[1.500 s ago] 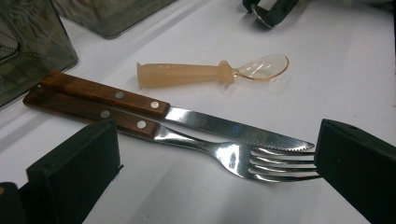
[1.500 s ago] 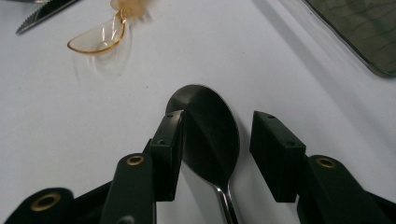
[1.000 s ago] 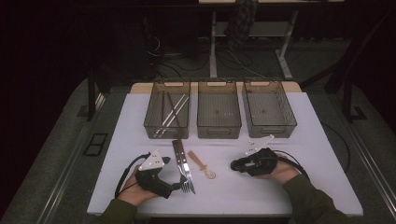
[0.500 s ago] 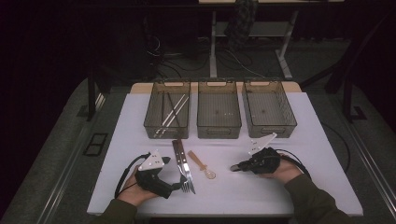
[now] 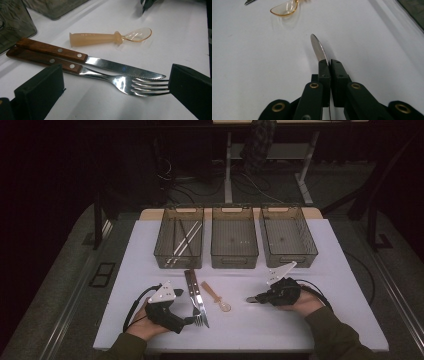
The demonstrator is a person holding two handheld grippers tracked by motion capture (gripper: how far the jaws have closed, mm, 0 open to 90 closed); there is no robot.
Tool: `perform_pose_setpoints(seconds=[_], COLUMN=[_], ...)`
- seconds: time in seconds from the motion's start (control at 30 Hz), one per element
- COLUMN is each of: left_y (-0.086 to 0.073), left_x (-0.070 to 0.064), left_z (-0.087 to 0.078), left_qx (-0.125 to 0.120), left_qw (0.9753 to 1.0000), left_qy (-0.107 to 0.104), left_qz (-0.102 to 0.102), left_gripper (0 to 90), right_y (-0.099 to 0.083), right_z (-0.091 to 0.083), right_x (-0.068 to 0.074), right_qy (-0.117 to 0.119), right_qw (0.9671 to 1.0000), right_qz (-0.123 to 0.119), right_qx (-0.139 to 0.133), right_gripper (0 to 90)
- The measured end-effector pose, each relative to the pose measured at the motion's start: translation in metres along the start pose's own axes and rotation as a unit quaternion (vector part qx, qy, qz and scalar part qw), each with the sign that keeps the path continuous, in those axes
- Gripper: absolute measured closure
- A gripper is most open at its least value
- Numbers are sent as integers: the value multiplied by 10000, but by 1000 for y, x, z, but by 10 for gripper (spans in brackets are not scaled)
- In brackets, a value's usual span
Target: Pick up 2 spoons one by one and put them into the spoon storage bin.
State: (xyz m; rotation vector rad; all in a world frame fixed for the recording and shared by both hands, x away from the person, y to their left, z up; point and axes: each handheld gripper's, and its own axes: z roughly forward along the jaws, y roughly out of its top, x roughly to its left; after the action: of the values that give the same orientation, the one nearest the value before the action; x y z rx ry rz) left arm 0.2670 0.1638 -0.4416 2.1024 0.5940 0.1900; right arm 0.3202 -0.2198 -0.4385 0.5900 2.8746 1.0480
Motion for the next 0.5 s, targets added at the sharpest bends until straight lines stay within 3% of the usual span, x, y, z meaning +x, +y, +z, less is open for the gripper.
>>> perform_pose_setpoints(seconds=[0.23, 0.5], left_y=[1, 1], left_x=[0, -1], left_z=[0, 1], left_qx=[-13, 10], left_qw=[10000, 10000], left_qy=[-5, -12], left_qz=[17, 32], left_gripper=[0, 0], right_y=[2, 6], right_z=[-6, -16], right_x=[-2, -4], right_qy=[-109, -377], right_qw=[9994, 9956], right_qz=[228, 473], right_qx=[-250, -714], right_gripper=[867, 867])
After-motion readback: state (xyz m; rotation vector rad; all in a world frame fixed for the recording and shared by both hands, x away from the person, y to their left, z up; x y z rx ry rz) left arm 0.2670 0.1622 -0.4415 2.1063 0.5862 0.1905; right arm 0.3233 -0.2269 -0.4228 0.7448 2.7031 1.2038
